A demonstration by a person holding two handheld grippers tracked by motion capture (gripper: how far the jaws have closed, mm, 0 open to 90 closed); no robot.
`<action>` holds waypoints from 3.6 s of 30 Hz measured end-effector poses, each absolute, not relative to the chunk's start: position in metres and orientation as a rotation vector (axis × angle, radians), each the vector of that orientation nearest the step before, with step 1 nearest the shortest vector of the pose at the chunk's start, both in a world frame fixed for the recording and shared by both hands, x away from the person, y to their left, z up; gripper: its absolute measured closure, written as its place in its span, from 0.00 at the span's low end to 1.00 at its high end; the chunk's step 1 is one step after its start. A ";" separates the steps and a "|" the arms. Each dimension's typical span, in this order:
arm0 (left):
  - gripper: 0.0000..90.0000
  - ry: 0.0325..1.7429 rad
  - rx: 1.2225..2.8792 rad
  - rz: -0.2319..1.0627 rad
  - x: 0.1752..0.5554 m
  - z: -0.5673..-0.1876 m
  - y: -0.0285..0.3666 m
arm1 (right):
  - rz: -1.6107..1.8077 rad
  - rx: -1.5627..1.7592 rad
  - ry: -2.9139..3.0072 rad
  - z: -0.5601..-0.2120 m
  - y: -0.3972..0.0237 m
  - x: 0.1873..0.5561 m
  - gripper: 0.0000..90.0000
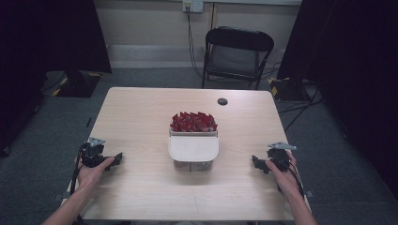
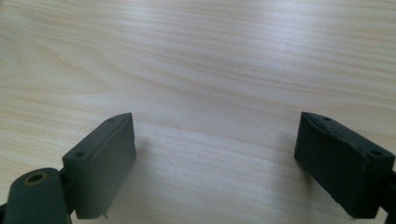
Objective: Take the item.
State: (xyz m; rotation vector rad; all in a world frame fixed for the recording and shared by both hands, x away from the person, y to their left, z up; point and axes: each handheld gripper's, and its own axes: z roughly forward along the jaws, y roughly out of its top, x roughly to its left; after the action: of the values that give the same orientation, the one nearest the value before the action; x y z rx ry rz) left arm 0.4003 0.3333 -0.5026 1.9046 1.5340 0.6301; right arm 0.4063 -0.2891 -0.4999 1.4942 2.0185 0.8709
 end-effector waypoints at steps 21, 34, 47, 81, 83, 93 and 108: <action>0.05 1.513 1.906 0.633 0.401 -0.502 0.325 | 0.871 1.494 2.019 -0.500 -0.289 0.406 0.13; 0.17 1.541 1.814 0.609 0.400 -0.495 0.326 | 0.871 1.494 2.019 -0.500 -0.289 0.406 0.13; 0.21 1.483 1.757 0.564 0.397 -0.485 0.318 | 0.871 1.495 2.019 -0.500 -0.289 0.406 0.13; 0.23 1.249 1.717 0.489 0.405 -0.444 0.260 | 0.871 1.494 2.020 -0.500 -0.289 0.406 0.13; 0.24 1.237 1.725 0.467 0.406 -0.442 0.256 | 0.871 1.494 2.019 -0.500 -0.289 0.406 0.13; 0.26 1.141 1.727 0.479 0.406 -0.432 0.236 | 0.871 1.494 2.019 -0.500 -0.289 0.406 0.13; 0.21 1.054 1.702 0.445 0.405 -0.413 0.220 | 0.871 1.494 2.019 -0.500 -0.289 0.406 0.13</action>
State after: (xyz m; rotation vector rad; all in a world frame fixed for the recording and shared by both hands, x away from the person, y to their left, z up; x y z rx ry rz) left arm 0.4054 0.2201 -0.4125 1.7023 1.0542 0.4454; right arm 0.4064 -0.2891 -0.4999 1.4938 2.0193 0.8713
